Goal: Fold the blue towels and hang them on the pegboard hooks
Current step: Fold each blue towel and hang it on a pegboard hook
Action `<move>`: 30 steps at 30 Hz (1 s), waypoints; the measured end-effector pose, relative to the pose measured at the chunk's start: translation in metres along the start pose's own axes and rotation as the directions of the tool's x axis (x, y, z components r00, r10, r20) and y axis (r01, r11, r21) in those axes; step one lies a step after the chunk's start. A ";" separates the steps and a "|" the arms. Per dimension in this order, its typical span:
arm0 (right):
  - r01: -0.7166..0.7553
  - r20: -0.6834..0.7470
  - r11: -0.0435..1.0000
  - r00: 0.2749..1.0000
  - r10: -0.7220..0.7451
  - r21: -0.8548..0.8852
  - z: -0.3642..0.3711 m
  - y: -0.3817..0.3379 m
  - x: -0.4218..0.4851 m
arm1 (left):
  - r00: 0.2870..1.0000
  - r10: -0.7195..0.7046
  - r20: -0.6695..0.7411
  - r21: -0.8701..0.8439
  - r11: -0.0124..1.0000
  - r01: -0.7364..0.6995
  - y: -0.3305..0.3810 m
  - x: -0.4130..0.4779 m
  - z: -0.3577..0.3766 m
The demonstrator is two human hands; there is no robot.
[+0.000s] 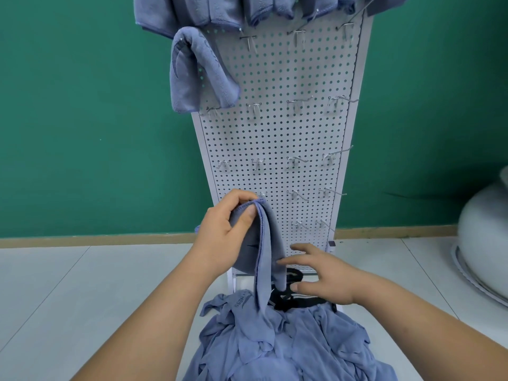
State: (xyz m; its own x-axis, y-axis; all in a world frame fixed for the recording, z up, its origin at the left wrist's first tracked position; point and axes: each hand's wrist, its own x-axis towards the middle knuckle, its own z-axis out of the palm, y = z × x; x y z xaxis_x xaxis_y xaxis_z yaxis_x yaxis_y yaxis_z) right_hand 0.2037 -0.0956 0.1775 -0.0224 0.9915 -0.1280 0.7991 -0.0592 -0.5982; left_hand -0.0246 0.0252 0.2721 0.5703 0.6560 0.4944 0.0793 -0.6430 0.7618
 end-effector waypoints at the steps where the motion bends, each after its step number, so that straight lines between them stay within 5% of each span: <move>1: 0.012 0.004 1.000 1.000 -0.012 0.015 -0.001 -0.003 -0.001 | 1.000 -0.004 0.001 0.005 1.000 0.004 0.000 0.000 0.001; 6: 0.071 0.021 0.994 0.997 -0.073 0.079 -0.005 -0.023 -0.006 | 0.999 -0.018 0.033 0.128 0.992 0.014 -0.011 -0.001 0.005; 17: 0.184 -0.305 0.961 0.945 -0.115 0.208 0.008 -0.062 -0.008 | 0.968 0.180 0.175 0.378 0.896 -0.234 0.000 -0.004 0.019; 24: 0.073 -0.082 0.997 0.994 -0.071 0.023 0.006 -0.043 -0.005 | 0.962 0.224 0.154 0.294 0.920 -0.261 0.008 -0.001 0.008; 30: -0.062 0.071 0.997 0.995 0.066 -0.054 -0.002 -0.012 -0.010 | 0.996 0.092 -0.019 0.058 0.994 -0.090 0.001 0.003 -0.013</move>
State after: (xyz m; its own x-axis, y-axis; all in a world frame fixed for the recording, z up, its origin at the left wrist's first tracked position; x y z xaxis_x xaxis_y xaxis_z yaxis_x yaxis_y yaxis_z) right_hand 0.1958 -0.1041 0.1879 -0.0120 0.9747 -0.2231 0.8300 -0.1147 -0.5458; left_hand -0.0331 0.0314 0.2796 0.5591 0.6019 0.5702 0.0747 -0.7215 0.6884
